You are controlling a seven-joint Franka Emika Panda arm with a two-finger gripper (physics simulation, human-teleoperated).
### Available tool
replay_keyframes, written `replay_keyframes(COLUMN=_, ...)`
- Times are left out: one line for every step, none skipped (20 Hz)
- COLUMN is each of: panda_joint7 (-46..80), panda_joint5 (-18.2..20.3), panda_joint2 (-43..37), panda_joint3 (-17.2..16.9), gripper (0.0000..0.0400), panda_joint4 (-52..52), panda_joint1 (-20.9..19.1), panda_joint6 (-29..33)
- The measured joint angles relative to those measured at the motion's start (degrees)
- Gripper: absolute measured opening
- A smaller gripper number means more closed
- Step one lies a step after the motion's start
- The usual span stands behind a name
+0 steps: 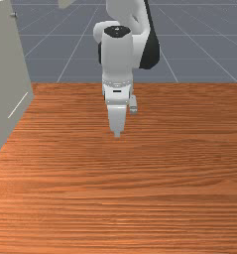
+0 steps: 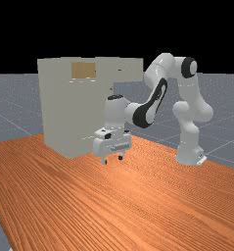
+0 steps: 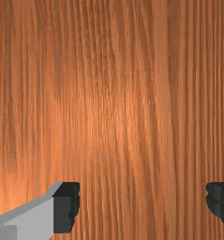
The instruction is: Close the drawer
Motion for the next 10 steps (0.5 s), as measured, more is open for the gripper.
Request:
replay_keyframes(panda_joint7=0.45, panda_joint5=-0.97, panda_joint2=-0.05, panda_joint3=-0.59, gripper=0.0249, panda_joint4=-0.29, panda_joint1=0.21, panda_joint6=-0.70)
replay_keyframes(panda_joint7=1.78, panda_joint5=-1.42, panda_joint2=-0.20, panda_joint3=-1.27, gripper=0.0308, panda_joint4=-0.86, panda_joint1=0.24, panda_joint6=-1.30)
replay_keyframes(panda_joint7=2.57, panda_joint5=-1.65, panda_joint2=-0.32, panda_joint3=-1.74, gripper=0.0344, panda_joint4=-1.21, panda_joint1=0.12, panda_joint6=-1.69)
replay_keyframes(panda_joint7=3.03, panda_joint5=-1.79, panda_joint2=-0.41, panda_joint3=-2.03, gripper=0.0366, panda_joint4=-1.39, panda_joint1=0.02, panda_joint6=-1.92)
replay_keyframes(panda_joint7=15.41, panda_joint5=-2.87, panda_joint2=-8.23, panda_joint3=-3.62, gripper=0.0225, panda_joint4=-10.77, panda_joint1=0.63, panda_joint6=-4.58)
replay_keyframes(panda_joint7=27.51, panda_joint5=-2.94, panda_joint2=-15.40, panda_joint3=-4.87, gripper=0.0138, panda_joint4=-15.76, panda_joint1=0.54, panda_joint6=-7.73)
replay_keyframes(panda_joint7=39.78, panda_joint5=-2.51, panda_joint2=-19.80, panda_joint3=-5.63, gripper=0.0085, panda_joint4=-18.17, panda_joint1=0.10, panda_joint6=-9.98)
replay_keyframes(panda_joint7=52.19, panda_joint5=-1.72, panda_joint2=-22.17, panda_joint3=-6.02, gripper=0.0052, panda_joint4=-19.54, panda_joint1=-0.40, panda_joint6=-11.56)
replay_keyframes(panda_joint7=64.58, panda_joint5=-0.63, panda_joint2=-23.23, panda_joint3=-6.21, gripper=0.0032, panda_joint4=-20.23, panda_joint1=-0.83, panda_joint6=-12.83)
replay_keyframes(panda_joint7=74.67, panda_joint5=0.57, panda_joint2=-23.65, panda_joint3=-6.33, gripper=0.0020, panda_joint4=-20.57, panda_joint1=-1.19, panda_joint6=-13.81)
